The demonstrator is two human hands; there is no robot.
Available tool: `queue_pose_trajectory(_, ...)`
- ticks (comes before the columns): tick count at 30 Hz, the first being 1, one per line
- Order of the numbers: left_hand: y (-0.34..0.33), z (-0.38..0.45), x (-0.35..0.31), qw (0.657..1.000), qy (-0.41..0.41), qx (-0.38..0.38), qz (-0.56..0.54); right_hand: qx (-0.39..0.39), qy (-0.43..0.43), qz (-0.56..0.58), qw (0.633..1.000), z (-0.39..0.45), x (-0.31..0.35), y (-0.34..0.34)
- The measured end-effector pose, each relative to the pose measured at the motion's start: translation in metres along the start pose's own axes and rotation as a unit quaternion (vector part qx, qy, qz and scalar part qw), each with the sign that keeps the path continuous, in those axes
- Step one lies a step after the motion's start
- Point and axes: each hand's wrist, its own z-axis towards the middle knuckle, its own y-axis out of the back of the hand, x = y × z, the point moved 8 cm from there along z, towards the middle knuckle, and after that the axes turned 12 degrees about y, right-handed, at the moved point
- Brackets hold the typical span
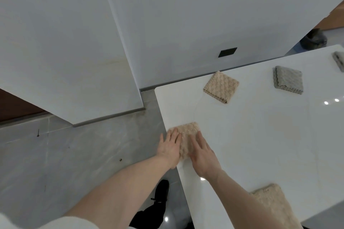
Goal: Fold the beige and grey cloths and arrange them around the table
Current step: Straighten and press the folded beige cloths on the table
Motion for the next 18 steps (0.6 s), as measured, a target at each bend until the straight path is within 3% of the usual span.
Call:
queue_pose_trajectory(8,-0.005,0.004,-0.003,1.000,0.014,-0.016,0.009,0.095,0.008,-0.079,0.992,0.043,-0.011,-0.008)
queue_pose_trajectory(18,0.026,0.000,0.002,0.995,-0.014,-0.018,-0.101,0.080,0.008,-0.059,0.995,0.026,-0.022,-0.012)
